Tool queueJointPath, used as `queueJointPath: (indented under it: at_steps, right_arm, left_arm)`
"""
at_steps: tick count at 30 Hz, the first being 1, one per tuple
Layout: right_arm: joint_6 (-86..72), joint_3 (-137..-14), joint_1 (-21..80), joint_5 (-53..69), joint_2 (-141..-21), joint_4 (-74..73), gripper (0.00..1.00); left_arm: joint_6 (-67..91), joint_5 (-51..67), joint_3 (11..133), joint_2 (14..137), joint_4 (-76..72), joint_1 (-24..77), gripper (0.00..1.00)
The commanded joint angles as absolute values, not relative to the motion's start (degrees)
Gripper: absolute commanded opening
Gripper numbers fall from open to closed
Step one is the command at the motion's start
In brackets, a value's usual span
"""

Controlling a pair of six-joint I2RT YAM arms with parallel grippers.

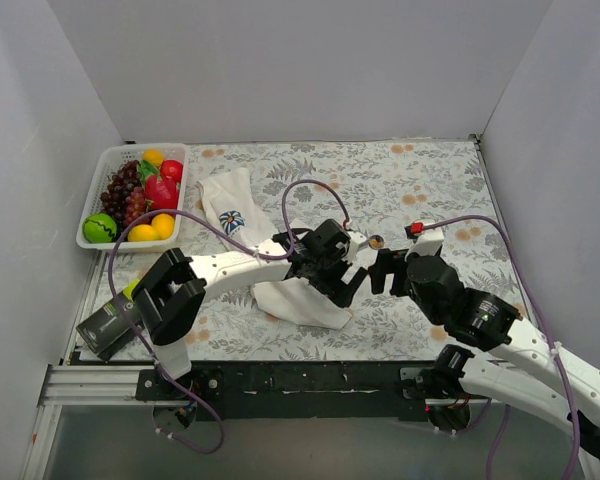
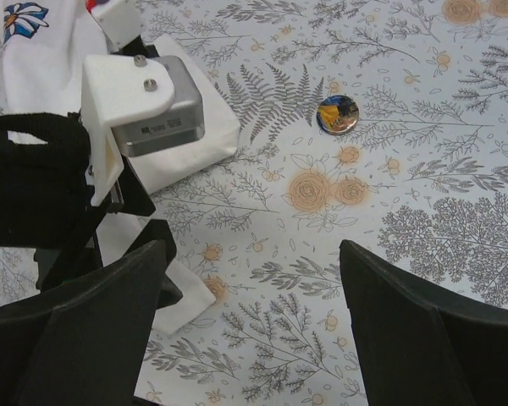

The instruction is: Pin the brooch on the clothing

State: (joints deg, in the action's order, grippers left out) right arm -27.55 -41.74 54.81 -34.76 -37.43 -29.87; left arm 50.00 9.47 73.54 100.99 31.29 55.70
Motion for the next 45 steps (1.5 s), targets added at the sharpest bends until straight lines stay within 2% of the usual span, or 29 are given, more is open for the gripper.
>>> queueJointPath:
  at_steps: [1,10,14,15,17,18,20,21,26,33,38,45]
  right_arm:
    - [-30.06,-41.75,54.67,-36.65,-34.81,-31.2,0.9]
    - [-30.32,-42.71,54.67,-38.58,-31.65,-32.34,0.9]
    - [-30.06,-43.68,54.75,-39.29,-30.94,-32.96,0.9]
    - [-30.06,-43.86,54.76,-39.46,-30.85,-33.13,0.89]
    - [-29.97,-44.12,54.76,-39.72,-30.5,-33.49,0.89]
    - [-29.88,-44.38,54.76,-39.9,-30.32,-33.57,0.89]
    - [-29.45,-44.47,54.76,-40.08,-30.06,-33.57,0.89]
    - [-29.36,-44.56,54.76,-40.17,-29.97,-33.49,0.89]
    - [-28.65,-44.47,54.76,-39.64,-31.72,-32.44,0.89]
    - [-25.93,-43.68,54.75,-36.3,-36.12,-25.68,0.89]
    - [-22.77,-43.77,54.67,-31.13,-43.58,-20.14,0.88]
    - [-19.07,-47.18,53.88,-21.98,-58.59,-10.29,0.88]
  left_arm:
    - [50.0,7.3,72.78,101.51,27.96,59.58,0.93]
    - [51.33,5.36,69.35,105.55,22.77,65.04,0.84]
    - [52.12,1.6,68.73,107.75,21.8,66.53,0.71]
    - [52.29,0.89,68.73,108.1,21.71,66.97,0.61]
    - [52.73,-2.09,68.29,108.98,21.36,67.67,0.49]
    - [53.6,-4.2,68.12,109.33,21.27,67.76,0.31]
    - [54.31,-6.32,67.94,109.51,21.18,67.76,0.13]
    - [54.75,-9.03,68.11,109.34,21.36,67.76,0.0]
    - [55.63,-17.04,69.26,104.6,22.06,67.5,0.0]
    - [57.3,-20.04,68.56,88.27,22.85,61.01,0.0]
    - [57.04,-22.31,70.47,72.46,24.17,53.37,0.0]
    - [55.72,-38.47,75.58,58.46,26.63,51.24,0.0]
